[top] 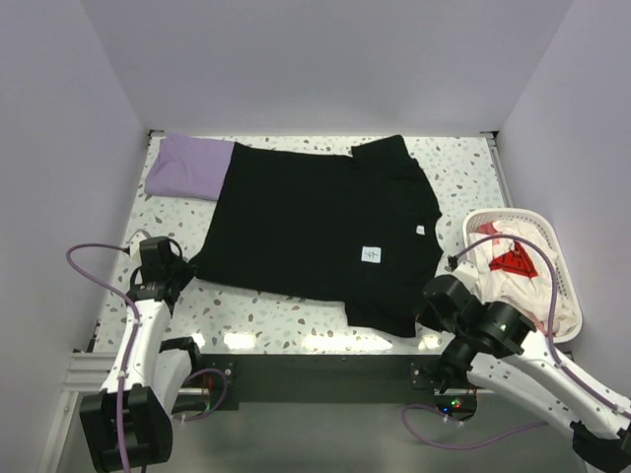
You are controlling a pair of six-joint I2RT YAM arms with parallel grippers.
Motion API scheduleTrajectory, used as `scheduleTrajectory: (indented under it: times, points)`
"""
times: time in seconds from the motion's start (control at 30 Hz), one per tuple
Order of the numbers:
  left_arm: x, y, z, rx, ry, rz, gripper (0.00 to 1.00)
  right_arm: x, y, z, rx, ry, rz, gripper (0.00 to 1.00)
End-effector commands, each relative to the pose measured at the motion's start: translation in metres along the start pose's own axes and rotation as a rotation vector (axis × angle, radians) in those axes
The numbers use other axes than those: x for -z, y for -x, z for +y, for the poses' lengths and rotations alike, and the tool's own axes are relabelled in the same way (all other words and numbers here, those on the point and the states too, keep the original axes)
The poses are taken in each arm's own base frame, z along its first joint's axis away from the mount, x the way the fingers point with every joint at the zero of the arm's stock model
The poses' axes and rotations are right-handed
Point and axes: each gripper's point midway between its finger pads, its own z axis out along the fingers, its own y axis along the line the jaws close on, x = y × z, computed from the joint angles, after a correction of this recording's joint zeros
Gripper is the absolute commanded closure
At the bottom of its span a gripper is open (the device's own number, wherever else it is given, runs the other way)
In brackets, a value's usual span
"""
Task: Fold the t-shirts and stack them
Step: Flatten the tshirt out, then fold the tshirt
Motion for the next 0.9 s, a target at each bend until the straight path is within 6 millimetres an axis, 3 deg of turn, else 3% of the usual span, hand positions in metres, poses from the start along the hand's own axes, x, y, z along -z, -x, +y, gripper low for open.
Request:
scheduleTrajectory:
  times: [0.0, 0.13, 0.23, 0.33, 0.43, 0.47, 0.5, 0.7, 0.87]
  points:
    - [0.003, 0.007, 0.010, 0.058, 0.053, -0.044, 1.00, 0.018, 0.009, -0.012, -0.005, -0.014, -0.030, 1.00]
    - [0.003, 0.007, 0.005, 0.064, 0.032, -0.039, 1.00, 0.012, 0.006, -0.009, 0.022, -0.032, -0.011, 1.00]
    - [0.002, 0.013, -0.009, 0.058, -0.021, -0.041, 1.00, 0.001, 0.014, 0.005, 0.065, -0.049, -0.029, 1.00]
    - [-0.005, 0.027, -0.034, 0.063, -0.096, -0.057, 1.00, -0.012, 0.029, 0.025, 0.113, -0.075, -0.061, 1.00]
    - [-0.017, 0.034, -0.051, 0.057, -0.109, -0.033, 1.00, -0.029, 0.049, 0.039, 0.136, -0.118, -0.070, 1.00]
    - [-0.027, 0.031, -0.051, 0.054, -0.084, -0.005, 1.00, -0.036, 0.051, 0.053, 0.120, -0.073, -0.039, 1.00]
    - [-0.027, 0.037, -0.064, 0.046, -0.106, -0.009, 1.00, -0.042, 0.068, 0.049, 0.094, -0.084, -0.046, 1.00]
    - [-0.051, 0.046, -0.105, 0.005, -0.111, -0.011, 0.98, -0.077, 0.110, 0.066, 0.031, -0.064, -0.011, 1.00]
    - [-0.081, 0.043, -0.116, -0.009, -0.060, 0.036, 0.99, -0.100, 0.133, 0.067, -0.025, -0.060, 0.000, 1.00]
